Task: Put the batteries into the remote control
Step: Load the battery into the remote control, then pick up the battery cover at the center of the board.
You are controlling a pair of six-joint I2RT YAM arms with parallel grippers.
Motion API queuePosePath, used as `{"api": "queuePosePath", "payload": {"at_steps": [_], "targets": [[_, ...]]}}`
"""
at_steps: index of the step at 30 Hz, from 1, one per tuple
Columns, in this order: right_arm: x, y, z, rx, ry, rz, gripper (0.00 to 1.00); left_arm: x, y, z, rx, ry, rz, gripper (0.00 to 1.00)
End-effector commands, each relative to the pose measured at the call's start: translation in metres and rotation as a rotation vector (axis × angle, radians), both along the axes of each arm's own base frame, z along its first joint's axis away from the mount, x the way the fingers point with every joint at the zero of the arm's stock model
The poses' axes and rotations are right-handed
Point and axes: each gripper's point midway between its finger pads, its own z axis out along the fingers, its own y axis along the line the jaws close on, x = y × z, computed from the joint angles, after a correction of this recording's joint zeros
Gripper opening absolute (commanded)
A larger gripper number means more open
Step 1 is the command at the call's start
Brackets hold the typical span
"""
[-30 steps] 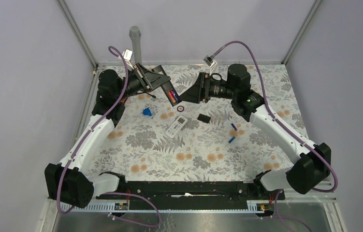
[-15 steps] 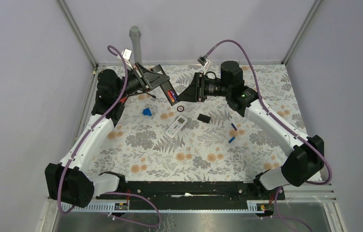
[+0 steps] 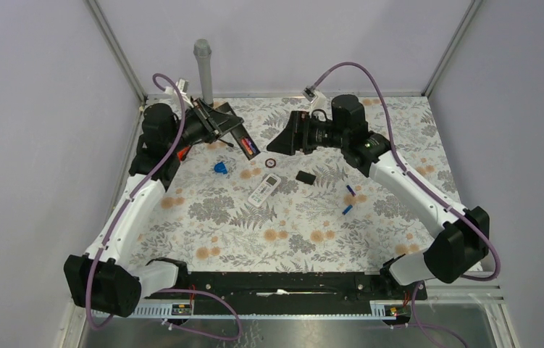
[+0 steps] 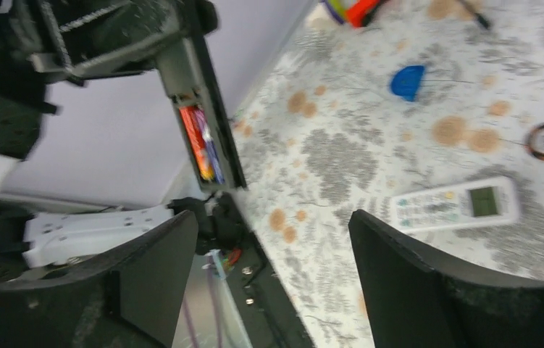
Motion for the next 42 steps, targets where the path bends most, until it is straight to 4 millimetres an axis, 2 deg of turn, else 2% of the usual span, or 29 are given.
{"api": "queuePosePath", "payload": {"at_steps": [1, 3, 6, 8, 9, 11, 15, 19, 30, 34, 37, 42], "targets": [[0.025, -0.036, -0.035, -0.188, -0.146, -0.159, 0.87, 0.012, 0.042, -0.012, 0.145, -0.005, 0.214, 0.00], [0.042, -0.058, -0.082, -0.378, -0.208, -0.215, 0.89, 0.012, 0.049, -0.020, 0.154, 0.009, 0.237, 0.00], [0.058, -0.089, -0.146, -0.686, -0.289, -0.161, 0.90, 0.010, 0.057, -0.021, 0.146, 0.001, 0.257, 0.00], [0.069, -0.102, -0.170, -0.855, -0.303, -0.078, 0.90, 0.010, 0.060, -0.020, 0.143, -0.002, 0.261, 0.00], [0.067, -0.109, -0.186, -0.936, -0.261, -0.026, 0.90, 0.010, 0.061, -0.018, 0.142, -0.003, 0.260, 0.00], [0.072, -0.115, -0.200, -1.030, -0.225, 0.040, 0.90, 0.010, 0.064, -0.017, 0.143, 0.000, 0.260, 0.00], [0.077, -0.117, -0.222, -1.100, -0.179, 0.108, 0.90, 0.011, 0.068, -0.015, 0.131, -0.001, 0.259, 0.00], [0.080, -0.129, -0.250, -1.198, -0.132, 0.134, 0.90, 0.014, 0.071, -0.015, 0.126, 0.004, 0.256, 0.00], [0.077, -0.119, -0.286, -1.184, -0.053, 0.246, 0.88, 0.022, 0.075, -0.018, 0.097, 0.030, 0.242, 0.00], [0.070, -0.113, -0.291, -1.129, -0.012, 0.276, 0.77, 0.024, 0.076, -0.021, 0.088, 0.042, 0.240, 0.00], [0.064, -0.114, -0.293, -1.122, 0.007, 0.293, 0.66, 0.025, 0.078, -0.023, 0.080, 0.050, 0.247, 0.00], [0.056, -0.114, -0.299, -1.109, 0.036, 0.309, 0.53, 0.026, 0.080, -0.023, 0.071, 0.052, 0.259, 0.00]]}}
